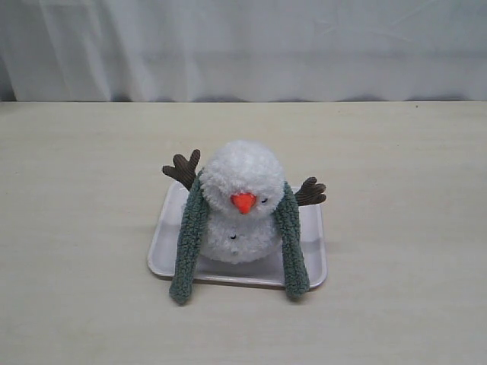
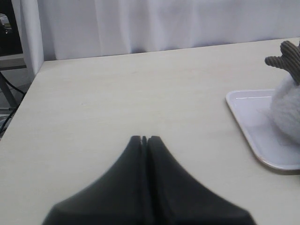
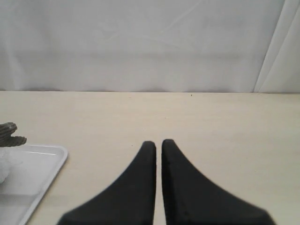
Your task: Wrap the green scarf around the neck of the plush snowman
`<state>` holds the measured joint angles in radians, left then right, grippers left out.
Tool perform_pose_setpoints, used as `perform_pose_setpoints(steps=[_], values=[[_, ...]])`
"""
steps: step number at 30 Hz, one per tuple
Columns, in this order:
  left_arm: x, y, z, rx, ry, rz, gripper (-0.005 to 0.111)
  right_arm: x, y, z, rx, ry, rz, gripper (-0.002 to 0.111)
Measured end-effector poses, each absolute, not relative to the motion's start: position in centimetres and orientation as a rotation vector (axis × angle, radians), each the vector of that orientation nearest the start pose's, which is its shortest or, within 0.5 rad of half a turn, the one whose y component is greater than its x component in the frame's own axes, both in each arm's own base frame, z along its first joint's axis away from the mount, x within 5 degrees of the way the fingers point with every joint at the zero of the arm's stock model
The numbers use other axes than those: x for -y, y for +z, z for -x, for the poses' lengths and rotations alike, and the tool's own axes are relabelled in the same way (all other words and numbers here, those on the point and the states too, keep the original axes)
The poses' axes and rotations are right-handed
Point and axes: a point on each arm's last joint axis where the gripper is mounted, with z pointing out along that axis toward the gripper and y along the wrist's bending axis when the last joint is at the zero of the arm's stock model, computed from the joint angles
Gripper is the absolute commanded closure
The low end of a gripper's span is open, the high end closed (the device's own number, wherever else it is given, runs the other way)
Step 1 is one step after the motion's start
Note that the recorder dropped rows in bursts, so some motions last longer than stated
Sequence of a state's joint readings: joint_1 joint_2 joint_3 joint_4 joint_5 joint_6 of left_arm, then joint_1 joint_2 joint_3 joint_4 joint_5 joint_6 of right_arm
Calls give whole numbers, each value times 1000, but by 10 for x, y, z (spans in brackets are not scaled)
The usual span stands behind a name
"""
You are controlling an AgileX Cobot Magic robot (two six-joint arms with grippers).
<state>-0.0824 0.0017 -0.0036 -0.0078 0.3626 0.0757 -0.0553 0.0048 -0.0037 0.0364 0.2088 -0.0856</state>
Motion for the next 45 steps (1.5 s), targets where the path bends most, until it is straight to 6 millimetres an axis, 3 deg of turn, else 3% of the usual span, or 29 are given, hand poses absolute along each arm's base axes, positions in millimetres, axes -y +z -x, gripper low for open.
perform_pose_setpoints(steps=[16, 45], values=[[5, 182, -53, -1839, -12, -141, 107, 2, 185, -54, -1811, -52, -12, 104], [5, 182, -53, -1839, -12, -141, 107, 2, 183, -54, -1833, -14, -59, 104]])
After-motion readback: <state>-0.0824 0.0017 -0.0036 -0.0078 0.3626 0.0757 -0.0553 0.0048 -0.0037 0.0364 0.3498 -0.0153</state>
